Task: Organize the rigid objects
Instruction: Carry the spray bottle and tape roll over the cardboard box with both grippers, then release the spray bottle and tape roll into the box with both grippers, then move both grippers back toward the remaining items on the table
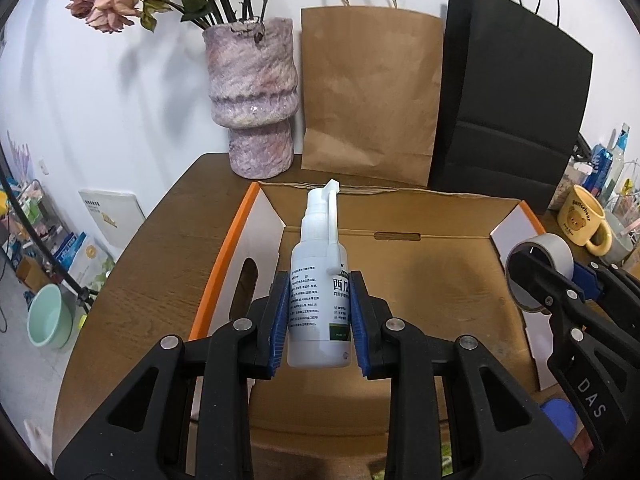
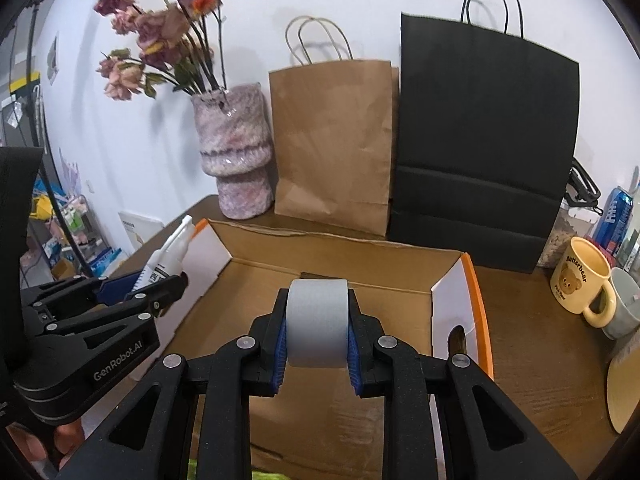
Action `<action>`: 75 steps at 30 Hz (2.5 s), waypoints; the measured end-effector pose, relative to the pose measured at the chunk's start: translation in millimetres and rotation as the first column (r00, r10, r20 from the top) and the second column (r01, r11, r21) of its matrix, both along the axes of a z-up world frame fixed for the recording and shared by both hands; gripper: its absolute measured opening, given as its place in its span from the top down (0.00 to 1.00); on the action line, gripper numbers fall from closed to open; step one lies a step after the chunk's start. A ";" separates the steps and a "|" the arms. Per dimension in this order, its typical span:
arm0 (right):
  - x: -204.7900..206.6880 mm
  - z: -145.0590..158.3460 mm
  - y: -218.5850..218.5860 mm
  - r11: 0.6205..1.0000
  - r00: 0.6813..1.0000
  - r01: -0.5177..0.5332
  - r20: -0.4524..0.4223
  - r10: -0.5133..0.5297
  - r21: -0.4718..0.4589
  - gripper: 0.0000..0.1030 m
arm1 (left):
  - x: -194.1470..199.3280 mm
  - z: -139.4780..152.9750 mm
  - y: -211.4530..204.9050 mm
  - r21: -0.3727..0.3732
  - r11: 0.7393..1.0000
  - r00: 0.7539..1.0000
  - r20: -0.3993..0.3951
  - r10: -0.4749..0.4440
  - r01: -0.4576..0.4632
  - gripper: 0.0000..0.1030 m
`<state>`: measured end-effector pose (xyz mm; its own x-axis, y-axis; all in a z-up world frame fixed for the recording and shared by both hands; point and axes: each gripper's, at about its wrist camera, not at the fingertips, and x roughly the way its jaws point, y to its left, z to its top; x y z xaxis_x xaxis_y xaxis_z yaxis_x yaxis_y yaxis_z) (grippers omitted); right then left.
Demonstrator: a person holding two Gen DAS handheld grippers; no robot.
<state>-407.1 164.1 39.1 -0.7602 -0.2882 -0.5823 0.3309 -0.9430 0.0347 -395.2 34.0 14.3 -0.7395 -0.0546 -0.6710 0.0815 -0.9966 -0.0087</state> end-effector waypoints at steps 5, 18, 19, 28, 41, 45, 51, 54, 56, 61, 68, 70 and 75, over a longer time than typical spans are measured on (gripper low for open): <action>-14.0 -11.9 0.8 1.000 0.999 0.007 0.035 -0.008 0.029 0.74 | -10.0 -7.0 -0.1 -0.010 1.000 1.000 0.017 -0.003 0.003 0.76; -24.8 -31.0 2.8 0.997 0.995 0.018 0.093 -0.025 0.072 0.73 | -18.6 -19.1 -2.9 -0.030 1.000 0.999 0.044 0.001 0.001 0.76; -25.4 -31.2 3.8 0.997 0.995 0.021 0.096 -0.028 0.073 0.73 | -18.3 -18.3 -3.5 -0.038 0.999 0.999 0.040 0.006 -0.005 0.75; -29.3 -29.5 18.6 0.997 0.992 0.056 0.109 -0.062 0.057 0.03 | -10.4 -4.1 -15.3 -0.044 0.998 0.998 -0.032 0.053 -0.054 0.00; -22.4 -21.9 18.1 0.997 0.995 0.039 0.085 -0.044 0.061 0.03 | -5.9 1.7 -16.9 -0.031 0.998 0.998 -0.044 0.050 -0.052 0.00; -15.3 -17.7 17.3 0.997 0.997 0.032 0.067 -0.037 0.064 0.03 | -0.6 5.3 -17.2 -0.024 0.999 0.997 -0.057 0.045 -0.046 0.00; -1.6 -9.7 17.3 0.998 0.999 0.021 0.029 -0.023 0.067 0.03 | 11.6 11.3 -18.2 -0.012 0.999 0.996 -0.081 0.040 -0.041 0.00; 6.8 -7.2 19.3 0.998 1.000 0.022 0.018 -0.023 0.058 0.03 | 19.5 12.9 -20.9 0.003 0.999 0.995 -0.095 0.043 -0.043 0.00; 12.6 -6.0 20.0 0.998 1.000 0.015 0.014 -0.016 0.055 0.03 | 25.6 14.7 -23.1 0.011 0.999 0.993 -0.105 0.048 -0.047 0.00; 28.9 -4.4 20.6 0.999 1.000 0.003 0.002 -0.003 0.054 0.03 | 42.2 18.5 -27.6 0.015 0.999 0.990 -0.133 0.051 -0.050 0.00; 57.0 0.1 17.2 0.998 0.999 -0.015 -0.030 0.017 0.063 0.03 | 67.8 17.7 -28.9 0.009 1.000 0.988 -0.148 0.031 -0.030 0.00; 66.0 1.0 16.9 0.998 0.999 -0.019 -0.036 0.021 0.062 0.03 | 75.1 18.1 -28.9 0.006 1.000 0.987 -0.158 0.023 -0.022 0.00; 85.1 0.6 16.4 0.998 0.998 -0.039 -0.042 0.042 0.057 0.03 | 93.4 17.3 -28.8 0.013 1.000 0.984 -0.177 0.000 0.003 0.00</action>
